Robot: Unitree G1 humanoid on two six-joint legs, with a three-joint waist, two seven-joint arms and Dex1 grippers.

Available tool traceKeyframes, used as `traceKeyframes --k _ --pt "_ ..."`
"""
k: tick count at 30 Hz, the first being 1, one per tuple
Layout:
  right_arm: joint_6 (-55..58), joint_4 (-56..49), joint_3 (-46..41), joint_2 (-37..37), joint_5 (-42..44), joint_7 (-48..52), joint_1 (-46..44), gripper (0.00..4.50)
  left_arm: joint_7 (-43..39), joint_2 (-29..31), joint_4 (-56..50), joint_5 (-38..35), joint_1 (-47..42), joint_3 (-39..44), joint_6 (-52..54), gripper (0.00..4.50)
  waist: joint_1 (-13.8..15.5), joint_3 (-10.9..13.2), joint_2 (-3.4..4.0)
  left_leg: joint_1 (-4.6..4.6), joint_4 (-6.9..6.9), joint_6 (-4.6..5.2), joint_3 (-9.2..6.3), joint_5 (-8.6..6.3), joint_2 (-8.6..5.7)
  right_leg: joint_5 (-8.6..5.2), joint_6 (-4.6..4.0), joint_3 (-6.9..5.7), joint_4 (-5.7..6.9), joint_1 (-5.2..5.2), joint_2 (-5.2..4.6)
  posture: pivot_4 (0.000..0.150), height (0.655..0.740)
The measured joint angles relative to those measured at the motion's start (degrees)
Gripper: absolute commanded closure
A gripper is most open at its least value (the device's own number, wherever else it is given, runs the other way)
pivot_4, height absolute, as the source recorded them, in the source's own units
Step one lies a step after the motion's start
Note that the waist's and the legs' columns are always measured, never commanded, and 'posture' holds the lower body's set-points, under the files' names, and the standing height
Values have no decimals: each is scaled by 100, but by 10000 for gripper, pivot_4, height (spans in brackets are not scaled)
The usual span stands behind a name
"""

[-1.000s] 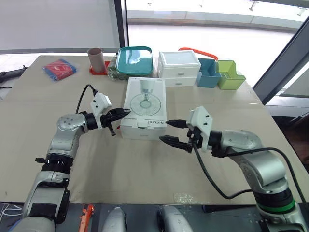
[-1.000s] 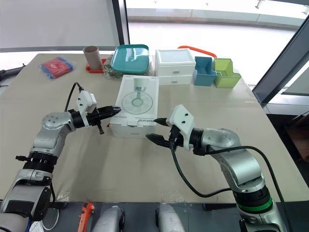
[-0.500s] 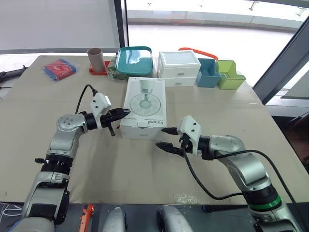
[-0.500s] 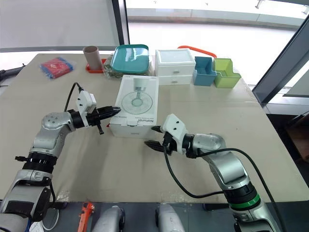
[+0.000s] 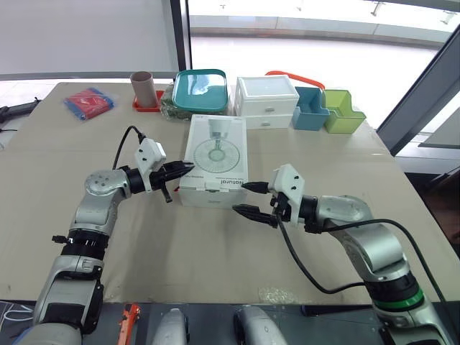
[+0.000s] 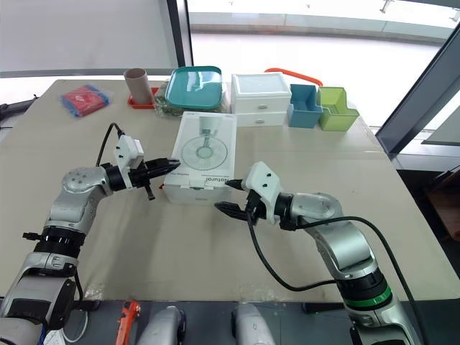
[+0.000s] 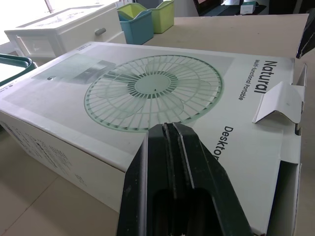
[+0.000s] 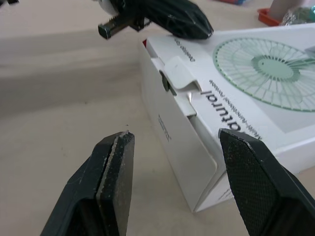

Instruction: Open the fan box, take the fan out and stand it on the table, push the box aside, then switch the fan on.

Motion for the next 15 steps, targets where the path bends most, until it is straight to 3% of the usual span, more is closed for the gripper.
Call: traceKeyframes --k 7,15 --pt "-352 421 281 12 -432 2 100 14608 11 -4 0 16 0 -16 -31 45000 2 0 0 1 0 0 1 0 0 0 0 0 0 2 -1 1500 7400" --pt "-345 148 224 -135 -215 280 299 14608 25 -6 9 50 -22 -36 -44 45000 3 0 0 2 1 0 -1 0 0 0 0 -1 0 3 0 1500 7400"
